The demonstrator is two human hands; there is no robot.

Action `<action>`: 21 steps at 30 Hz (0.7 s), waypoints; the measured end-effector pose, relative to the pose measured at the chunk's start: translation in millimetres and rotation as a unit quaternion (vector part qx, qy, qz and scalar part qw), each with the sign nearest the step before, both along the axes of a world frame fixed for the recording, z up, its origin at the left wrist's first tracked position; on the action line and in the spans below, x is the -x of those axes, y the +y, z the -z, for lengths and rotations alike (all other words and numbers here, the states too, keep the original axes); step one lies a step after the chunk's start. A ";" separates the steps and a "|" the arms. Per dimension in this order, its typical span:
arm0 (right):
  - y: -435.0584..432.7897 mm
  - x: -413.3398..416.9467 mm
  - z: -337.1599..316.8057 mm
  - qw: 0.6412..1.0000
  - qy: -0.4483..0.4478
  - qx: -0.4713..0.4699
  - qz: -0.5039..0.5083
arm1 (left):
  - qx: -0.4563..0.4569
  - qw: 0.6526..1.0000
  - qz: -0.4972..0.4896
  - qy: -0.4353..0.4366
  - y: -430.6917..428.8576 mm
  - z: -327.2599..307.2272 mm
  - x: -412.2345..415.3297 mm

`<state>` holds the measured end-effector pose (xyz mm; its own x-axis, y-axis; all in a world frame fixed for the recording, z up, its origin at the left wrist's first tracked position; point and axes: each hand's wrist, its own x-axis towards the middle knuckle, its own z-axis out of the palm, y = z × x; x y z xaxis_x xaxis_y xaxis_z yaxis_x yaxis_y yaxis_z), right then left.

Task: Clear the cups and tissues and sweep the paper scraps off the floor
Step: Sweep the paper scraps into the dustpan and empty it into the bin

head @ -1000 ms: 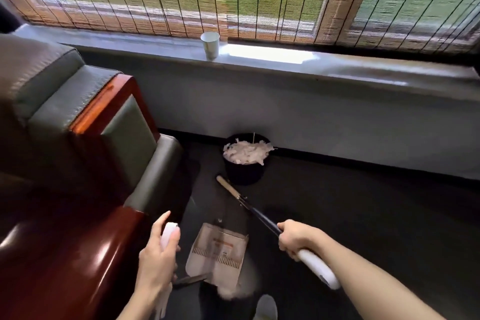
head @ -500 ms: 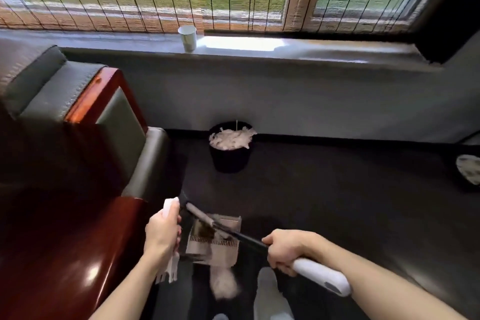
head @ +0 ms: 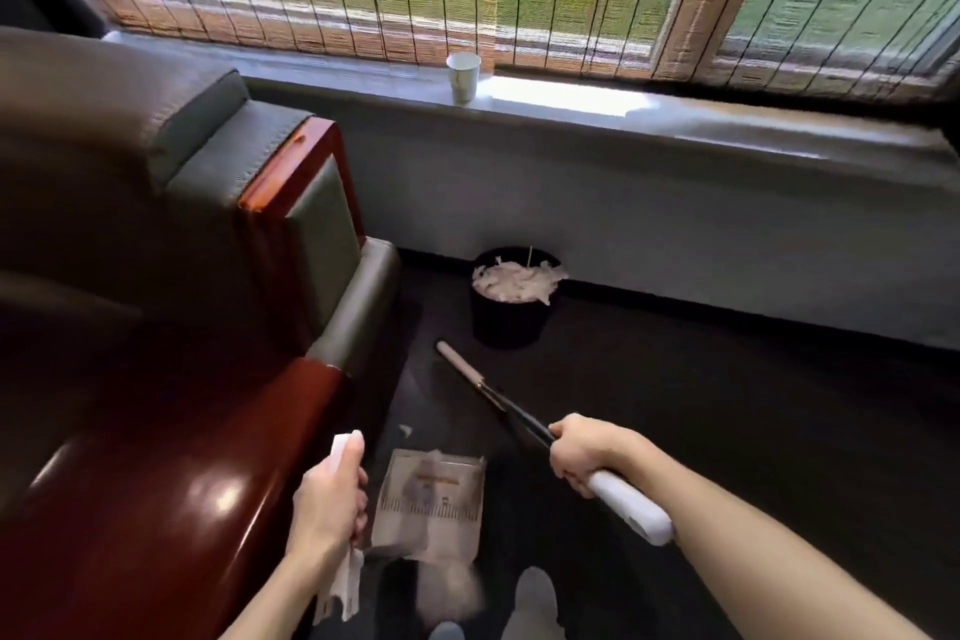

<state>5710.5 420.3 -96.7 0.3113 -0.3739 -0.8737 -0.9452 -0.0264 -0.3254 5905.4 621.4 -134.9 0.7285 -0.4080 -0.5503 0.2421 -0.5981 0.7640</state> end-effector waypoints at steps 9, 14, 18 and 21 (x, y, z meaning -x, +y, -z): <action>21.4 -43.0 38.5 0.989 0.023 0.001 -0.149 | 0.003 0.998 -0.040 -0.042 48.8 3.5 4.3; 73.7 -28.4 36.4 0.964 0.079 -0.023 -0.252 | 0.039 0.999 -0.018 -0.003 42.4 -1.9 -1.6; 103.7 -6.0 15.5 0.978 0.075 -0.069 -0.184 | 0.053 0.998 0.010 0.014 42.4 0.2 -4.1; 109.4 17.2 -9.5 0.993 0.026 -0.100 -0.051 | 0.058 0.997 0.037 0.025 51.2 1.0 -1.6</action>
